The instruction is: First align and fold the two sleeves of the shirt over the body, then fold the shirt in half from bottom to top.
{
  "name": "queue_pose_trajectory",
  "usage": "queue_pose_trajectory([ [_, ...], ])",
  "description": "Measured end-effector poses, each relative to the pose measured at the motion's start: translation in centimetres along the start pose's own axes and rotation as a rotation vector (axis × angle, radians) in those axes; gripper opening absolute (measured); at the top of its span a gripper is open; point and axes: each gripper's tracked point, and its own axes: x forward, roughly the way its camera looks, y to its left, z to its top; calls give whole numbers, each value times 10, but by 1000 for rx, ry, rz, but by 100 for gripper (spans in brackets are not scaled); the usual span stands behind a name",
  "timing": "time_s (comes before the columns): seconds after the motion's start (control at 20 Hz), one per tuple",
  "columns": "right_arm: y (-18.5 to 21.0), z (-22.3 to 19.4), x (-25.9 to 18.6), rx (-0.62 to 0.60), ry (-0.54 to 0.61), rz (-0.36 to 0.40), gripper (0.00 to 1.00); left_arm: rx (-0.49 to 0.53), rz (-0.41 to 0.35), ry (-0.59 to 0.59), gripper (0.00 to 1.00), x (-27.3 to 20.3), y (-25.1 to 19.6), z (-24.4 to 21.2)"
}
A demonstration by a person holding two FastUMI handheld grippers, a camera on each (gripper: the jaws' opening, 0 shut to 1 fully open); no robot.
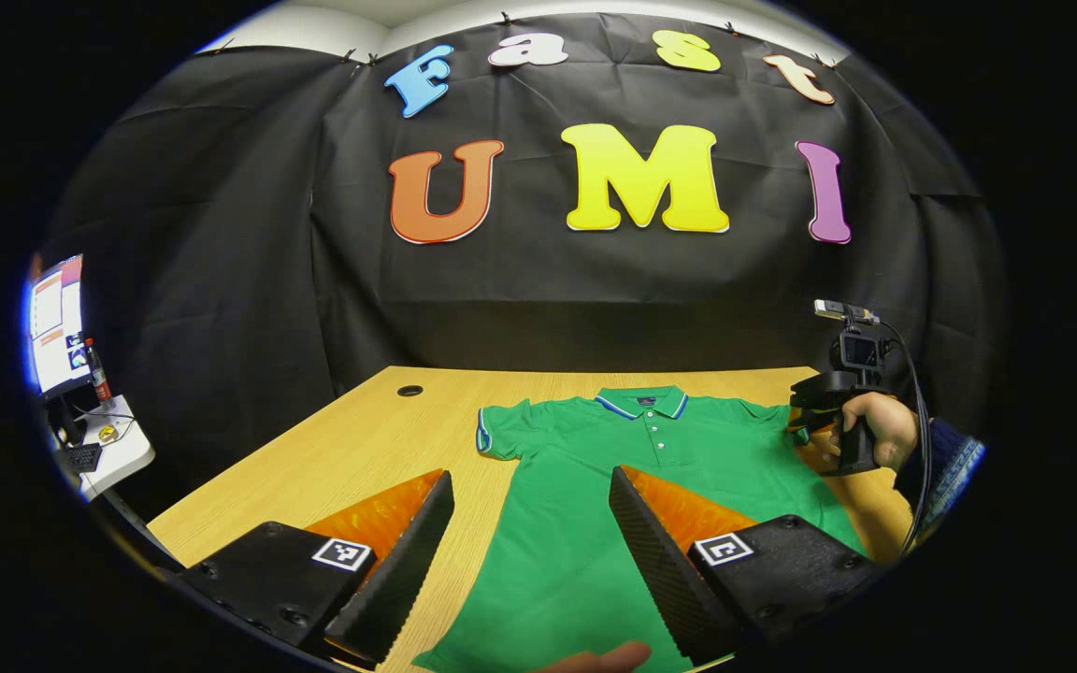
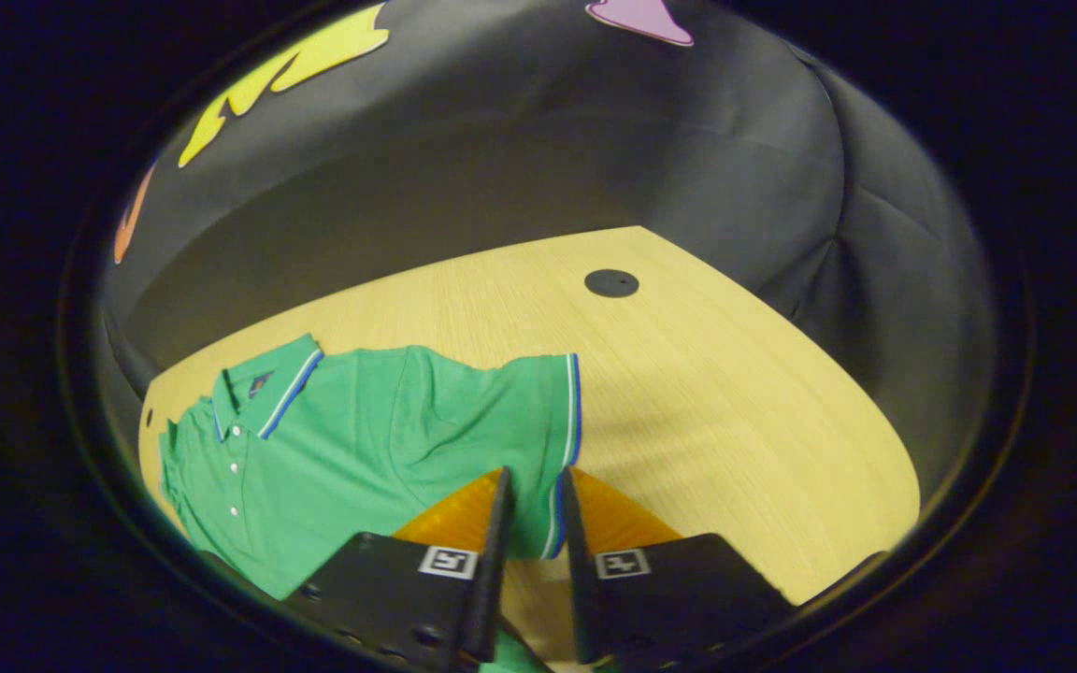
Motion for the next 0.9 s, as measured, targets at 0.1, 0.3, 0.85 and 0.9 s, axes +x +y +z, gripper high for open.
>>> queue_pose_trajectory([
  [0.1,5,-1,5,-24,-15,15,8,-3,-2,9,100,3,-2,-3],
  [0.3,13,9,-1,-182,-53,26,0,-3,-3,13,100,3,-1,-3],
  [0.85,63,36,-38,-598,-261,-50,0,-10,11,6,100,5,5,0],
  [0.9,83,36,-49,-623,-297,1,2,-10,13,6,100,5,6,-1],
])
